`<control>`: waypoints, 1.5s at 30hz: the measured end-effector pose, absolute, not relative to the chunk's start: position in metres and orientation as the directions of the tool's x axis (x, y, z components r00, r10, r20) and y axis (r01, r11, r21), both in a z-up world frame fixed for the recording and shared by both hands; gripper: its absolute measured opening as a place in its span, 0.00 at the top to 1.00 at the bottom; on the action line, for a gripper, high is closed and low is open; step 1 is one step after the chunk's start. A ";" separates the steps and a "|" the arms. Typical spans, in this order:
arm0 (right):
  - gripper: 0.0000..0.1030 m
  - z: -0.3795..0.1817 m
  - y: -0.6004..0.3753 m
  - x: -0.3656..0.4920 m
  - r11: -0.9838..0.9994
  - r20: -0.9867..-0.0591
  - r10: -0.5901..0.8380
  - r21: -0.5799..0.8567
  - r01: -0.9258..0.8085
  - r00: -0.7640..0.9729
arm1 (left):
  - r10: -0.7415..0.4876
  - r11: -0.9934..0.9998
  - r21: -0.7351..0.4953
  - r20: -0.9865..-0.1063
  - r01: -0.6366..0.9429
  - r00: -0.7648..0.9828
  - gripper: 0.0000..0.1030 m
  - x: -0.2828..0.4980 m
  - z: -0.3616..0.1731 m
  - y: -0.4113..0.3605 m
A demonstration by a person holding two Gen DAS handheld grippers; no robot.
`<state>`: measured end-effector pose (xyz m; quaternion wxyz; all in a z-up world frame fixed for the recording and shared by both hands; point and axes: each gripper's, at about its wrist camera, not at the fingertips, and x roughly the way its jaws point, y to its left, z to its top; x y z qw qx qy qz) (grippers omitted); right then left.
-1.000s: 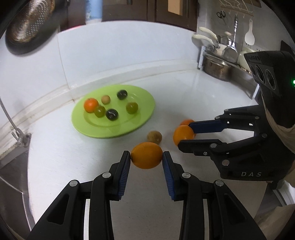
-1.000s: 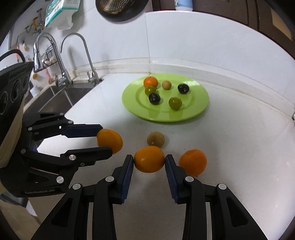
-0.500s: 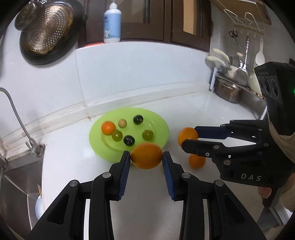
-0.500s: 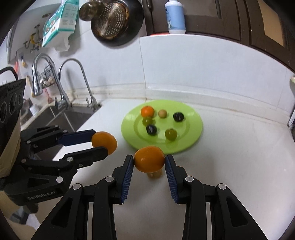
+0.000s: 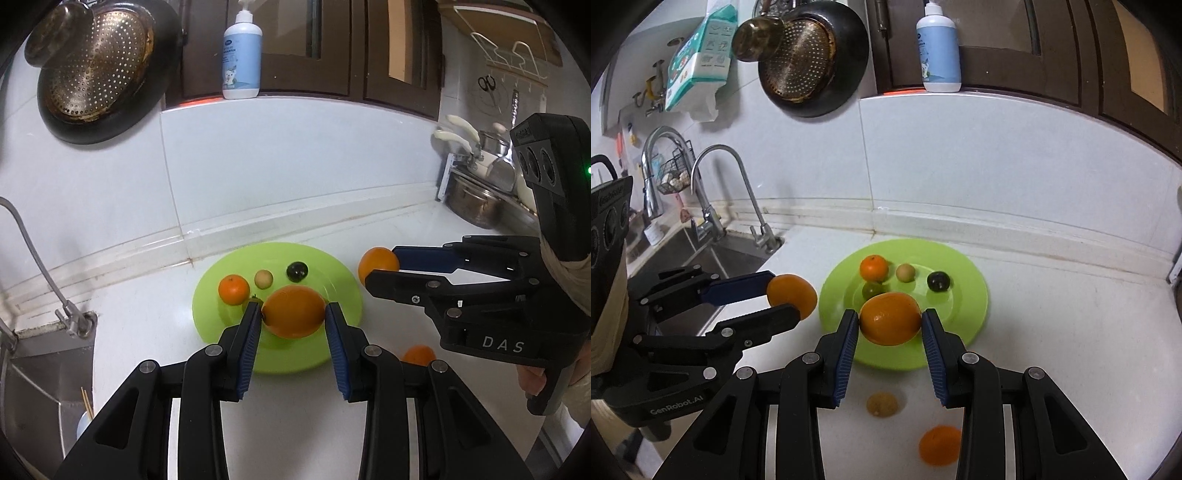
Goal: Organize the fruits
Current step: 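Carry both tangerines over the green plate, then lower both tangerines onto the plate and open both tools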
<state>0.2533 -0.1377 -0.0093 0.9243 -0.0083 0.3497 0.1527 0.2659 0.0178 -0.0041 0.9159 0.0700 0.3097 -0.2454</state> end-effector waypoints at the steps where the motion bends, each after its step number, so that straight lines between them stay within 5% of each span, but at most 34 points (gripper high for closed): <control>1: 0.65 -0.009 -0.138 0.257 0.954 -0.651 0.274 0.088 -0.288 0.708 | -0.406 0.870 -0.027 -0.605 0.492 0.685 0.66 0.269 -0.004 0.017; 45: 0.64 -0.090 -0.152 0.378 0.966 -0.816 0.216 0.100 -0.237 0.536 | -0.364 0.869 -0.066 -0.758 0.491 0.542 0.66 0.394 -0.075 -0.018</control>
